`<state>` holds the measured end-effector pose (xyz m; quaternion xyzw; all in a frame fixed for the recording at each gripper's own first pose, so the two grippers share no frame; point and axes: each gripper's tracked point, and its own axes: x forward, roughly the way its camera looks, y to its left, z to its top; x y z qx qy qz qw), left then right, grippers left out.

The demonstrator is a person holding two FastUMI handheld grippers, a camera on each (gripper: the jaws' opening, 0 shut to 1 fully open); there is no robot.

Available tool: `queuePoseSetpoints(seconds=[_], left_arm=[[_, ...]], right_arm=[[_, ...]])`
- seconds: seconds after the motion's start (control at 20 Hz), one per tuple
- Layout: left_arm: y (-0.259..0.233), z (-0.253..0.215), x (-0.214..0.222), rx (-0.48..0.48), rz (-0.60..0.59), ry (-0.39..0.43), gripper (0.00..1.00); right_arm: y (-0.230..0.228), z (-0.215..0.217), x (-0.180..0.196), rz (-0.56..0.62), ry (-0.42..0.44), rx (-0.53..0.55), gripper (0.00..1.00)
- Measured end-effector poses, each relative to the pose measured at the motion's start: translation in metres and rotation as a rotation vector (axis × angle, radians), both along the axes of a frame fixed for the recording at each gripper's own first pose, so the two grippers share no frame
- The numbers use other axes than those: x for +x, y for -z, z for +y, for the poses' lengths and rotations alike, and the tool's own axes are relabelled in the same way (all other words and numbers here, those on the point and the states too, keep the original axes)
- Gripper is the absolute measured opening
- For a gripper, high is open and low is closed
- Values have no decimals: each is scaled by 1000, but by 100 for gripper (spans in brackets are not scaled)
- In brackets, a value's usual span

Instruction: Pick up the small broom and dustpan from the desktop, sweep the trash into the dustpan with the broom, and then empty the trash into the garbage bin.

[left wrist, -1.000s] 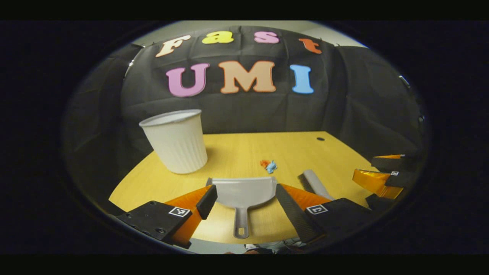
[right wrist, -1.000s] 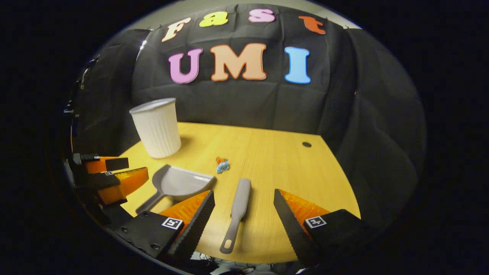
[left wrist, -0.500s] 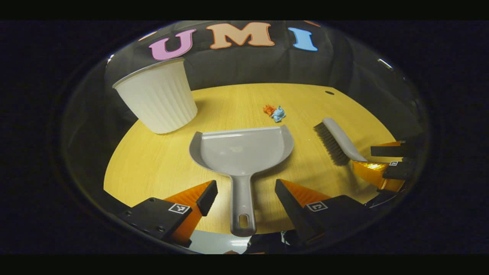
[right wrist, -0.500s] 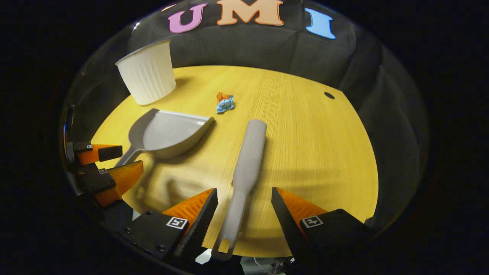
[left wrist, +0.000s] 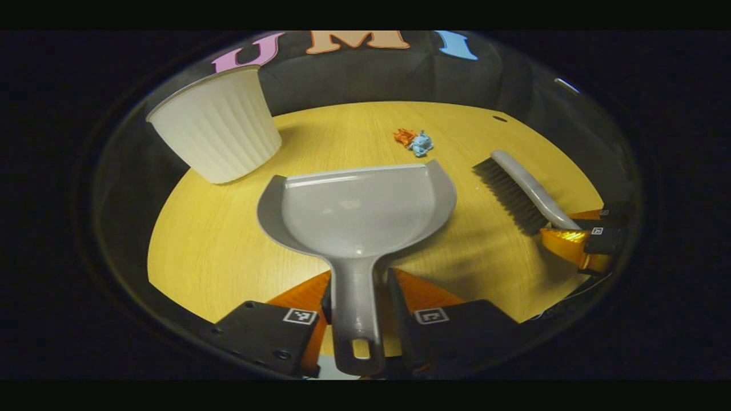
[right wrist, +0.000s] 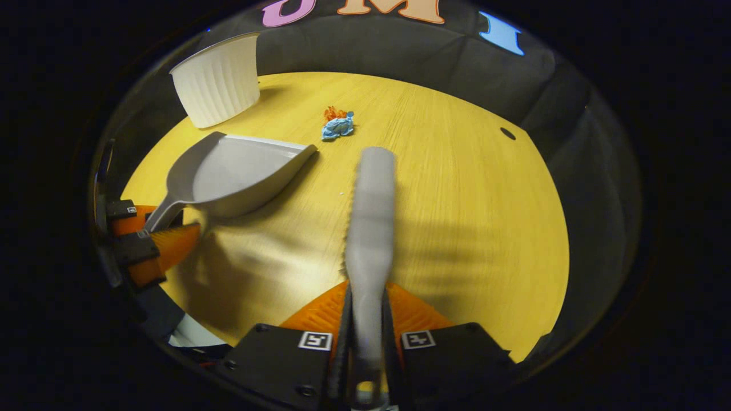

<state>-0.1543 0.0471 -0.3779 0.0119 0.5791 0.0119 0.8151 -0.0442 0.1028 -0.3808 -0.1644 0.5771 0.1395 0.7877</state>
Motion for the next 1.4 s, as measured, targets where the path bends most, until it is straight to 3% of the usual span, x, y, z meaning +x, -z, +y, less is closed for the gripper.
queuePoseSetpoints(seconds=[0.05, 0.2, 0.4, 0.5, 0.8, 0.95, 1.2, 1.4], left_arm=[[-12, -3, -4, -18, 22, -4, 32], [-8, -4, 2, -53, 6, -6, 25], [-16, -5, 13, -53, -59, -1, 22], [-21, -3, 17, -29, -70, 38, 23], [-23, 0, 27, -17, -87, 229, 23], [-14, -2, 29, -62, -61, 258, 23], [-1, 5, 33, -81, -41, 295, 23], [-4, 10, 35, -77, -38, 334, 23]], right_arm=[[-1, 1, 1, -5, 1, 15, 27], [-1, -9, 2, -3, 1, 42, 23], [-10, -27, 10, -29, -12, 83, 18], [-18, -31, 22, -53, -38, 112, 20], [-23, -28, 98, -130, -66, 41, 17], [-21, -7, 134, -135, -67, 42, 17], [1, 24, 182, -100, -168, -6, 20], [12, 43, 197, -63, -294, -72, 20]])
